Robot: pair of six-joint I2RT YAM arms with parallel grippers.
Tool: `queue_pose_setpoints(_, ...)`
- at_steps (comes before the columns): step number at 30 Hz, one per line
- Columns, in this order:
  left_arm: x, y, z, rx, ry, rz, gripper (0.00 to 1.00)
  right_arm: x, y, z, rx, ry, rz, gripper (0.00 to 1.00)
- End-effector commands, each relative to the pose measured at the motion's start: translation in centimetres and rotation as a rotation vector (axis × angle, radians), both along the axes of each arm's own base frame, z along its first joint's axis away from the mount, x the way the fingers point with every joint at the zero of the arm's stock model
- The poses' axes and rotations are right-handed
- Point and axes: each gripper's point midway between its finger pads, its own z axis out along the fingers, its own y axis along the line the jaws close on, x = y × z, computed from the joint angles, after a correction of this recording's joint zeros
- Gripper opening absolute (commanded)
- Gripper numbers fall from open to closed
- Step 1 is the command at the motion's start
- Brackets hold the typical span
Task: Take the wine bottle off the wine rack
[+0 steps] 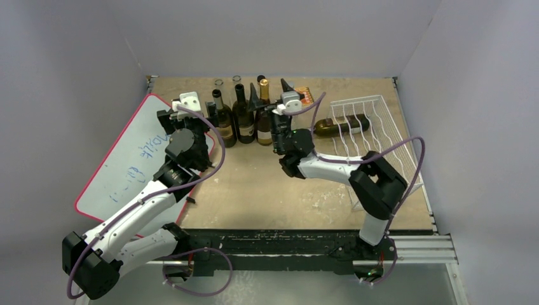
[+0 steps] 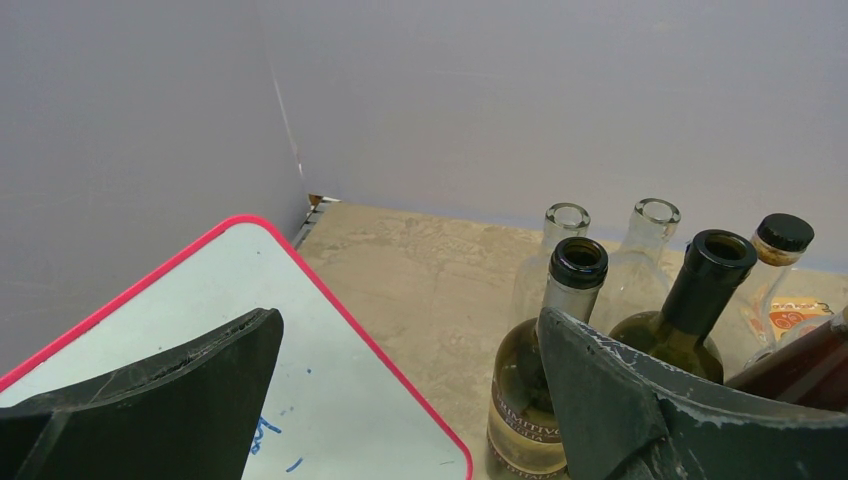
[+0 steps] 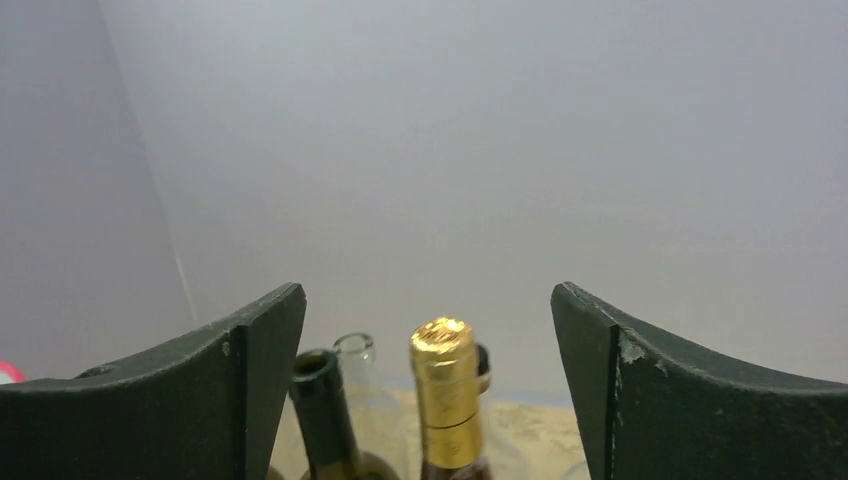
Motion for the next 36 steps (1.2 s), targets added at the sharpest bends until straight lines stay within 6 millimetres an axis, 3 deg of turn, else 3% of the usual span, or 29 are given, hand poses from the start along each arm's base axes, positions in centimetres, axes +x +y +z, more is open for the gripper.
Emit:
queue_pose_setpoints(1,-0.2,-0.1,2.4,-0.050,-0.066,-0.017,1.00,-2.2,-4.5,4.2,0.093,-0.051,-0.079,0.96)
queue_pose_setpoints(5,-0.2,-0.1,2.3,-0.049,-0.063,-0.011,1.00,-3.5,-5.5,2.6,-0.039,0.025,-0.076,0.98)
queue_pose_setpoints(9,-0.3,0.0,2.5,-0.054,-0.069,-0.013,1.00,-5.3,-6.8,-2.3,-0.224,0.174,-0.036,0.98)
queue_pose_setpoints(15,-0.4,0.0,2.6,-0.058,-0.072,-0.013,1.00,-9.1,-7.9,-11.2,-0.552,0.431,0.112,1.00)
queue_pose_setpoints(20,-0.3,-0.1,2.5,-0.059,-0.068,-0.017,1.00,-10.5,-10.2,-15.0,-0.768,0.579,0.094,1.00)
queue_pose_setpoints(29,-0.3,0.0,2.3,-0.057,-0.064,-0.010,1.00,-8.9,-12.2,-19.9,-1.238,0.637,-0.015,1.00)
queue_pose_setpoints(36,-0.4,0.1,2.4,-0.061,-0.067,-0.009,1.00,-4.0,-13.2,-21.7,-1.441,0.613,-0.192,1.00)
